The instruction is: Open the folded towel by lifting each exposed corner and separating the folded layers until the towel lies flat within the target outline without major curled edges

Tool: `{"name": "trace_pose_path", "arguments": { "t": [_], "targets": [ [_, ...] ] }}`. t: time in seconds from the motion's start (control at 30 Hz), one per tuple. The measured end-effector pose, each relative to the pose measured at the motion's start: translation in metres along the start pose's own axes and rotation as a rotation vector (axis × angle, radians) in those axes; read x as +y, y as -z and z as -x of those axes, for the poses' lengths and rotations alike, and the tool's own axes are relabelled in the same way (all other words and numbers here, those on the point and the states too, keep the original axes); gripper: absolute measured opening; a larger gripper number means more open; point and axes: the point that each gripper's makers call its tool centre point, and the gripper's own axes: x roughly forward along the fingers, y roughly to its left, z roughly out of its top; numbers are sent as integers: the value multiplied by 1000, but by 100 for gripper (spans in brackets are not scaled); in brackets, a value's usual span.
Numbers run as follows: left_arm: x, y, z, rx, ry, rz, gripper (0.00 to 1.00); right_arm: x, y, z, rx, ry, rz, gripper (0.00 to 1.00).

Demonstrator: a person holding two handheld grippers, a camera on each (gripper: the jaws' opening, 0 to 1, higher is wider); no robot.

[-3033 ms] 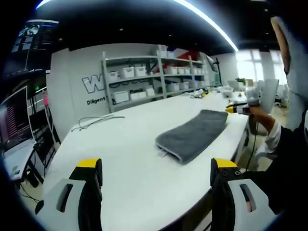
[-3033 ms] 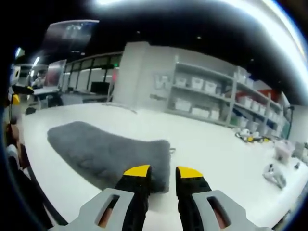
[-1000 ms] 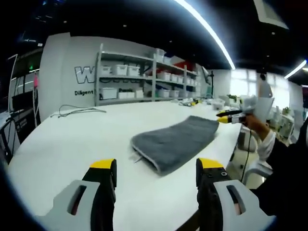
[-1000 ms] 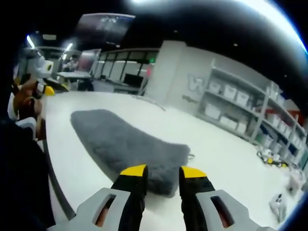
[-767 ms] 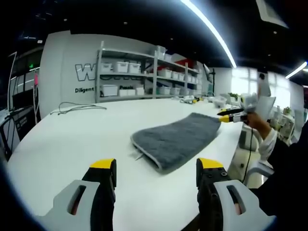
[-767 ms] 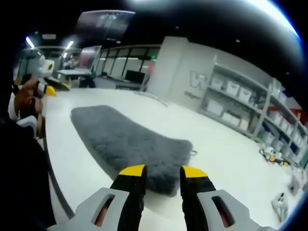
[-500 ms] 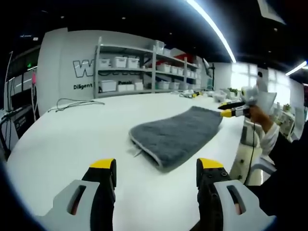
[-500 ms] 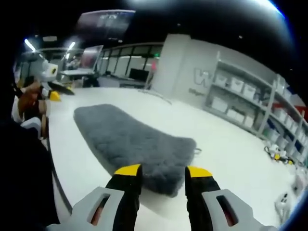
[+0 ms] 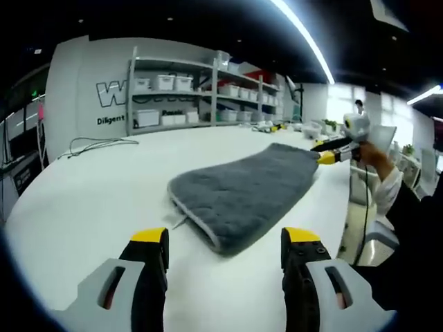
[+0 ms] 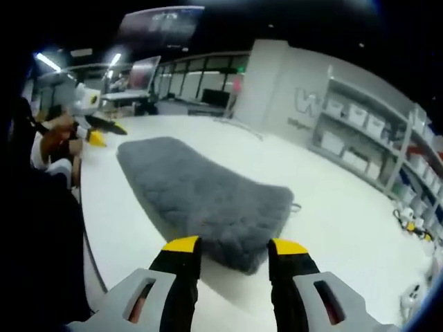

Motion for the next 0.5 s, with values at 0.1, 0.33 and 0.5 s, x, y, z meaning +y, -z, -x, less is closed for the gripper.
{"name": "trace_pose_path", "arguments": {
  "t": [0.1,0.33,0.5],
  "targets": [
    [-2,3,-6,8,10,17,62,0,3,0,10,-8,-11,37],
    [-12,7,-14,21,30,23,57,0,10,-5,40,-22,-24,37],
    [-14,11,-15,35,32,4,57,5,12,-4,48,-21,-27,35]
  ]
}}
